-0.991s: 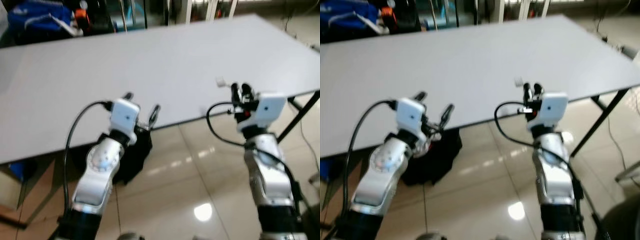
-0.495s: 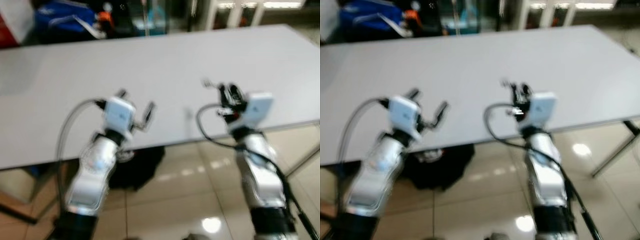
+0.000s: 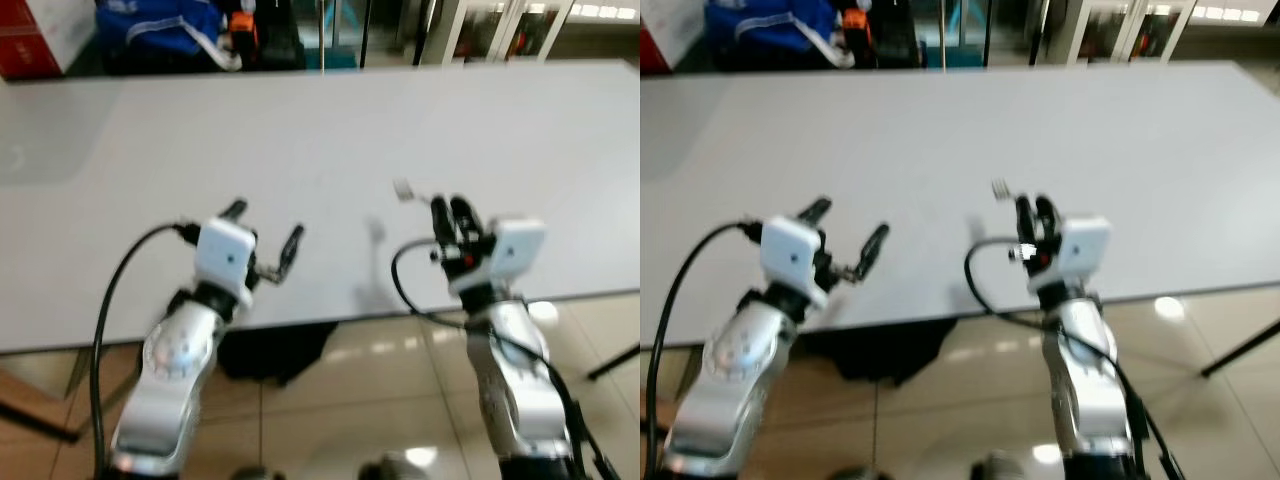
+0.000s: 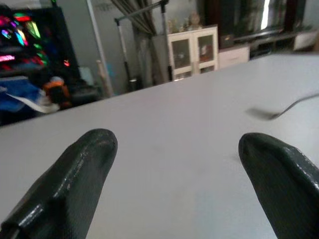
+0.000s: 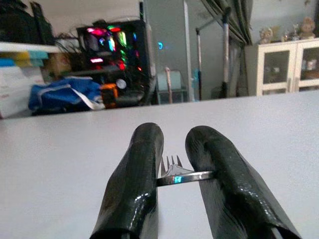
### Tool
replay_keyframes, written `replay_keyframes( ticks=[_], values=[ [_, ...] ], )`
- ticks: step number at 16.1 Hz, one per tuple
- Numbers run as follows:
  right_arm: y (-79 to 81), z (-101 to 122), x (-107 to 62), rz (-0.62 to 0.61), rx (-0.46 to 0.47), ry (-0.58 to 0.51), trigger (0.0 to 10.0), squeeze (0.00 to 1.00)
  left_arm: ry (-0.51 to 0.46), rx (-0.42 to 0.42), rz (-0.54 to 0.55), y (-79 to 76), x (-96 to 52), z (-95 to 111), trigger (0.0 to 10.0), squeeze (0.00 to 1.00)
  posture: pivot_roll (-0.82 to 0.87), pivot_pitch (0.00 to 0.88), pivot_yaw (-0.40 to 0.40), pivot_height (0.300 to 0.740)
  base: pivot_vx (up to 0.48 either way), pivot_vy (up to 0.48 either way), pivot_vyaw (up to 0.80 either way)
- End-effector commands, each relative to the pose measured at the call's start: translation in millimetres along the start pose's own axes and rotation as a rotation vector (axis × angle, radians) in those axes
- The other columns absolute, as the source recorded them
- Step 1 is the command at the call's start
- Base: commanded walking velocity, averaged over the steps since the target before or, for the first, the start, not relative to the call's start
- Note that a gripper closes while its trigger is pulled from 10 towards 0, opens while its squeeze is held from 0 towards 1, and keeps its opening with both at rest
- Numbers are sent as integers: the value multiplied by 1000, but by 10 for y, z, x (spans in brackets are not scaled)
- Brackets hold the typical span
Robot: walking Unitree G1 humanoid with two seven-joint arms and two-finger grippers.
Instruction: Setting the table
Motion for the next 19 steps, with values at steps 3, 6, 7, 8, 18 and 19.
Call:
replay_keyframes(
  ticks=[3,6,7,8,18,19],
  values=[
    [-108,85,-13,-19,33,-45,10000,0,-19,-6,-12,-52,-21,-2,10000,0,16,111,1,740,0,0,0],
    [-224,-39,-4,-56,4,-14,10000,0,29,-27,-115,-172,-51,-168,10000,0,14,61,19,740,0,0,0],
    [-230,-46,-3,-56,7,-12,10000,0,29,-32,-141,-203,-59,-169,10000,0,15,54,22,740,0,0,0],
    [-272,-62,67,-72,-22,-23,10000,0,24,-30,-191,-237,-44,-204,10000,0,14,36,23,740,0,0,0],
    [-322,-459,266,-118,35,8,10000,0,-34,-74,-357,-248,-153,-139,10000,0,65,58,20,740,0,0,0],
    [-322,-474,266,-117,34,8,10000,0,-38,-83,-362,-255,-156,-126,10000,0,65,58,20,740,0,0,0]
  ],
)
Point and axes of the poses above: a point about 5 cm out from each wrist's last joint towards the gripper, its own x axis pointing out of the wrist towards the gripper, its own z axis along the axis of the wrist's last joint, y = z × x, the point moved 4 cm from there along x, pointing out of the wrist towards the gripper, and after that the axes turned 11 degrees about x, right-handed, at the moved point
